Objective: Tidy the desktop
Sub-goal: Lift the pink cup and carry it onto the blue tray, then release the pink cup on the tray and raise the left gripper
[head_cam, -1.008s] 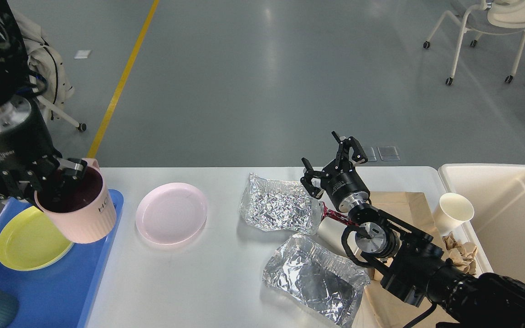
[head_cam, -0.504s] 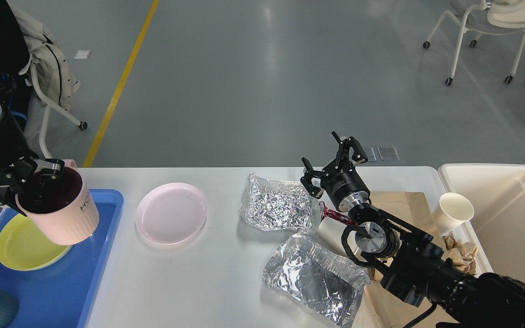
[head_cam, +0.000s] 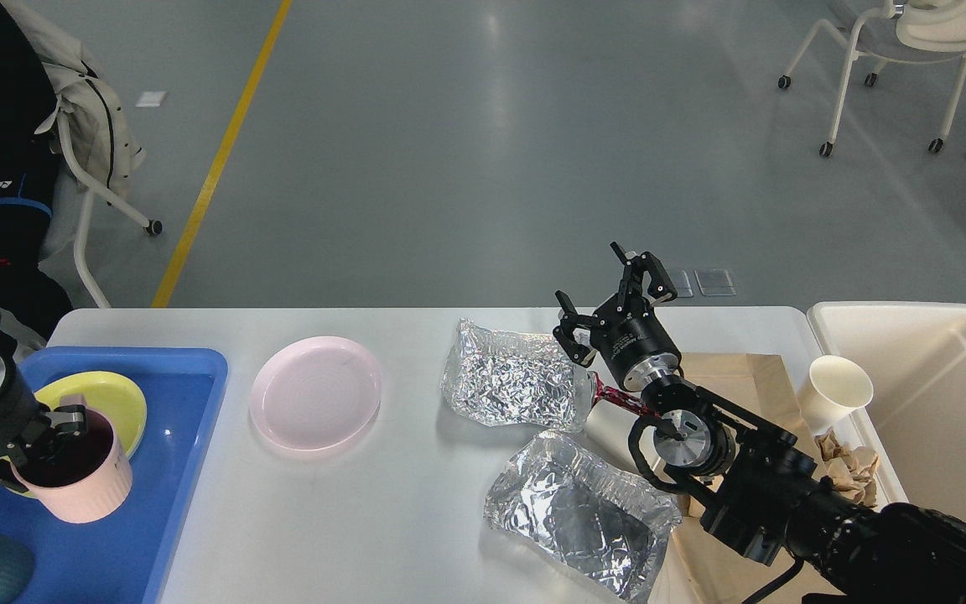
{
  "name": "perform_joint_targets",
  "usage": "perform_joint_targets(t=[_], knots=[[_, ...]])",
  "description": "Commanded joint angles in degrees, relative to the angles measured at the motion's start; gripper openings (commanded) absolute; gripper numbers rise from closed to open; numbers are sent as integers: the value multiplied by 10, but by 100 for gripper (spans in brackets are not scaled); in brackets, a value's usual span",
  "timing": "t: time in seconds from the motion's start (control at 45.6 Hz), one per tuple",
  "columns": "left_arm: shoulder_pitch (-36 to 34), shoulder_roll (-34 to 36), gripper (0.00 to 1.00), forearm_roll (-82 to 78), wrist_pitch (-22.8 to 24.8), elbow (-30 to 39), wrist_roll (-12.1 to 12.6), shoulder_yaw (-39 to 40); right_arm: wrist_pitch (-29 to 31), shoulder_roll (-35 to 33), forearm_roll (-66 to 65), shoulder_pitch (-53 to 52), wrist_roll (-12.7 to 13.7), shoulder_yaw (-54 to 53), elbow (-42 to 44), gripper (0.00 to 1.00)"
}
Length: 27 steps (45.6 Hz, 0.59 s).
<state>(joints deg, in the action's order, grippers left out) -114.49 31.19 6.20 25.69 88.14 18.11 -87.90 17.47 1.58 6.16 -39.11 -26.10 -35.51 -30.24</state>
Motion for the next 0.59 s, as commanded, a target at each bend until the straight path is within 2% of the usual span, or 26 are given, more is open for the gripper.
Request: perform_joint_targets(t=[0.0,0.11,0.285,0.57], knots=[[39,15,0,0,-18,0,-1,-2,0,0,0,-1,0,0,0,100],[61,31,0,0,-50,2,-1,-2,-1,0,0,0,0,0,0,100],[110,31,0,0,-77,2,-6,5,0,0,0,-1,0,0,0,100],[180,28,0,0,-160,0,-6,56,-1,0,0,0,0,0,0,100]])
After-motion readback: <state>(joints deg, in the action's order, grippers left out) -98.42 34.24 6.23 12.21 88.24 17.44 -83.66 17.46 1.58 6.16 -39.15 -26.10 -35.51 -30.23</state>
